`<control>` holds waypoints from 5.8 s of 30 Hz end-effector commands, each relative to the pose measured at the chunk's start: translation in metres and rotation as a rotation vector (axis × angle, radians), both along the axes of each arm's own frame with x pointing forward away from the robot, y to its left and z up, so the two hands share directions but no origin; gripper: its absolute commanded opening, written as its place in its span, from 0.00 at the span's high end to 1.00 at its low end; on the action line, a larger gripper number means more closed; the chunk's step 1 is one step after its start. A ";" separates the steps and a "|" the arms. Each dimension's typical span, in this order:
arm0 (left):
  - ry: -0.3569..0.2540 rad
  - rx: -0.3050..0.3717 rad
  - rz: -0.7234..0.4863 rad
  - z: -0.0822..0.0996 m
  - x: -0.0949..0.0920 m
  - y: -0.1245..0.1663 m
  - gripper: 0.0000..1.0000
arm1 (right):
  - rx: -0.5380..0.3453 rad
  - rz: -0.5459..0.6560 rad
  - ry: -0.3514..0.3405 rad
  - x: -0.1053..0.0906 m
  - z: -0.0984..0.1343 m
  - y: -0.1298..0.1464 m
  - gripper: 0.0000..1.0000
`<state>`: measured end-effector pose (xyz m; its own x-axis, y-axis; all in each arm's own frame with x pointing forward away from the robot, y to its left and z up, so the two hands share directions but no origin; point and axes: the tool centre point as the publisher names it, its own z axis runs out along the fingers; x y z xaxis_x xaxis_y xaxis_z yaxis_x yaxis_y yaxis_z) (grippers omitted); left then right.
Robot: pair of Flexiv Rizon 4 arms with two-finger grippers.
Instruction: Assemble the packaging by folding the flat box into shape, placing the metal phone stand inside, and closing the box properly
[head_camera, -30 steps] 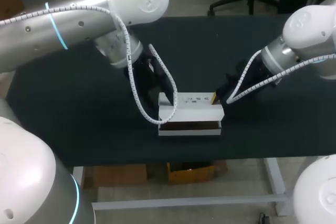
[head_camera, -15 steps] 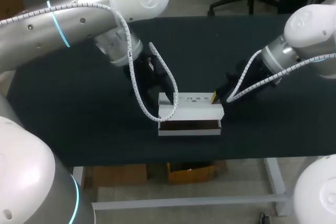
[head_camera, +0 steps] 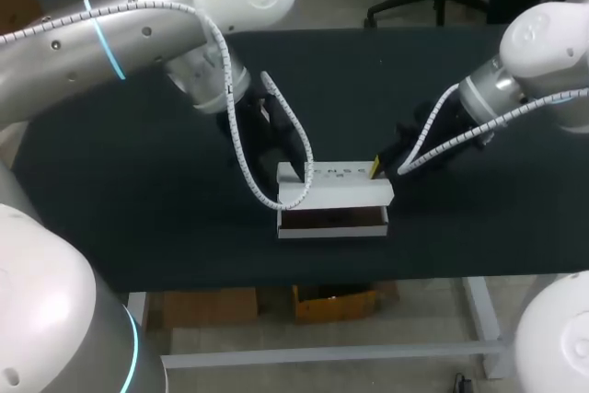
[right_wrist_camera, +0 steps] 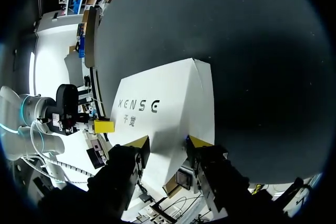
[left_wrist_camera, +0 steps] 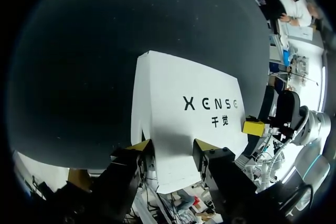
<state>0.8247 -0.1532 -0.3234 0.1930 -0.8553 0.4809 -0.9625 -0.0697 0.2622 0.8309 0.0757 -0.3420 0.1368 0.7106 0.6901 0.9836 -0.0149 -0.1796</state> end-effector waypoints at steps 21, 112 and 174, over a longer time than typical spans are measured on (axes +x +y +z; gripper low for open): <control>0.039 0.007 -0.002 0.003 0.003 -0.004 0.50 | 0.006 -0.004 0.024 -0.003 0.004 0.005 0.54; 0.190 -0.001 0.011 0.018 0.011 -0.003 0.51 | 0.058 -0.014 0.085 0.009 0.020 0.011 0.51; 0.306 -0.064 0.039 0.025 0.022 -0.002 0.34 | 0.071 -0.030 0.115 0.014 0.024 0.016 0.52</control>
